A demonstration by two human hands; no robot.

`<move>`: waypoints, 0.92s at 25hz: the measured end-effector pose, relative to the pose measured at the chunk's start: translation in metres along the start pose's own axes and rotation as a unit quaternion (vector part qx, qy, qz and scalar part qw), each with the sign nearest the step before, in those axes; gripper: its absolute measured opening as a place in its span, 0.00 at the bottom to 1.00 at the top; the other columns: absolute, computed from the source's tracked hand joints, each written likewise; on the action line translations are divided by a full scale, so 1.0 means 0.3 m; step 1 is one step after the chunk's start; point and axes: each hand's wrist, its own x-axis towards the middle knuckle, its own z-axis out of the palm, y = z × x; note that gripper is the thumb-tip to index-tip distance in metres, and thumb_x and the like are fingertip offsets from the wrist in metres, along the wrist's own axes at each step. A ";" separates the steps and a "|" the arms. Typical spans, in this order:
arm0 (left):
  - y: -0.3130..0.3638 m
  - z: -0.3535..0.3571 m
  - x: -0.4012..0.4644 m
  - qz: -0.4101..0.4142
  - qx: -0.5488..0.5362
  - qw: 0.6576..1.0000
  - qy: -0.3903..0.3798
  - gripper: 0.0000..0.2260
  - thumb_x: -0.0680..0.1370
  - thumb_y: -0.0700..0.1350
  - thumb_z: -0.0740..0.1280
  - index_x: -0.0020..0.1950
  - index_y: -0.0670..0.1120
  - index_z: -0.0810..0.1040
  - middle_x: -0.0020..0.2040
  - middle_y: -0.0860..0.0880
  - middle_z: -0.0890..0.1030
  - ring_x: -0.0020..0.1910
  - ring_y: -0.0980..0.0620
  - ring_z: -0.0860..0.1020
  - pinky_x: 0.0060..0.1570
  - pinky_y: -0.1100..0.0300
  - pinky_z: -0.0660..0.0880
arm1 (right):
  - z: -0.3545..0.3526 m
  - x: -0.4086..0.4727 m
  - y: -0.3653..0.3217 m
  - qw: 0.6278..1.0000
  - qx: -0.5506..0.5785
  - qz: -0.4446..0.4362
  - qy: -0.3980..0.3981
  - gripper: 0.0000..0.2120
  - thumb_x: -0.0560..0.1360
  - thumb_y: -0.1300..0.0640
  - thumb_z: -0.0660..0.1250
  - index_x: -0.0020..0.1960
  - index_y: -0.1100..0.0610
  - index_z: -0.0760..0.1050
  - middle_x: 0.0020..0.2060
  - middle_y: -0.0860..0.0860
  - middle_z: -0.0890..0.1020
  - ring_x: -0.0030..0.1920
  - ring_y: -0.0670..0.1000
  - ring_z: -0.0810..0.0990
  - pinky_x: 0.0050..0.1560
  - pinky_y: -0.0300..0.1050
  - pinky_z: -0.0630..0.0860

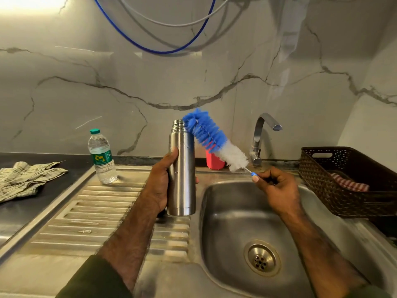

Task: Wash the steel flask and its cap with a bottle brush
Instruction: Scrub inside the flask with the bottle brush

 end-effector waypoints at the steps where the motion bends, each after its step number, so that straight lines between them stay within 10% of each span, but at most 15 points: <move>1: -0.009 0.019 -0.003 0.003 0.014 1.000 -0.003 0.41 0.71 0.66 0.77 0.73 0.38 0.74 0.52 0.35 0.82 0.44 0.36 0.84 0.52 0.41 0.80 | 0.020 -0.002 -0.017 1.000 0.002 -0.008 -0.005 0.04 0.73 0.66 0.77 0.43 0.59 0.83 0.36 0.48 0.85 0.37 0.43 0.81 0.41 0.35 0.79; 9: 0.013 0.001 0.004 0.070 0.008 0.997 0.016 0.27 0.76 0.55 0.76 0.71 0.48 0.74 0.56 0.36 0.82 0.53 0.30 0.84 0.58 0.30 0.77 | 0.005 -0.011 -0.016 0.999 -0.036 0.002 0.001 0.03 0.74 0.66 0.77 0.44 0.62 0.83 0.38 0.51 0.85 0.36 0.38 0.80 0.39 0.29 0.77; 15: 0.021 0.007 -0.008 0.022 -0.006 0.999 0.049 0.32 0.75 0.60 0.74 0.70 0.38 0.76 0.51 0.38 0.85 0.45 0.36 0.84 0.53 0.42 0.81 | -0.001 -0.002 0.004 1.000 0.001 0.003 0.006 0.04 0.73 0.66 0.77 0.43 0.61 0.83 0.37 0.51 0.85 0.37 0.43 0.81 0.42 0.37 0.80; 23: 0.002 0.014 0.000 0.057 0.016 0.998 0.004 0.37 0.69 0.60 0.82 0.72 0.48 0.73 0.56 0.34 0.82 0.52 0.29 0.83 0.60 0.26 0.74 | 0.016 -0.005 -0.012 1.000 0.024 0.003 -0.013 0.07 0.73 0.67 0.77 0.40 0.59 0.82 0.35 0.48 0.85 0.37 0.42 0.81 0.42 0.37 0.80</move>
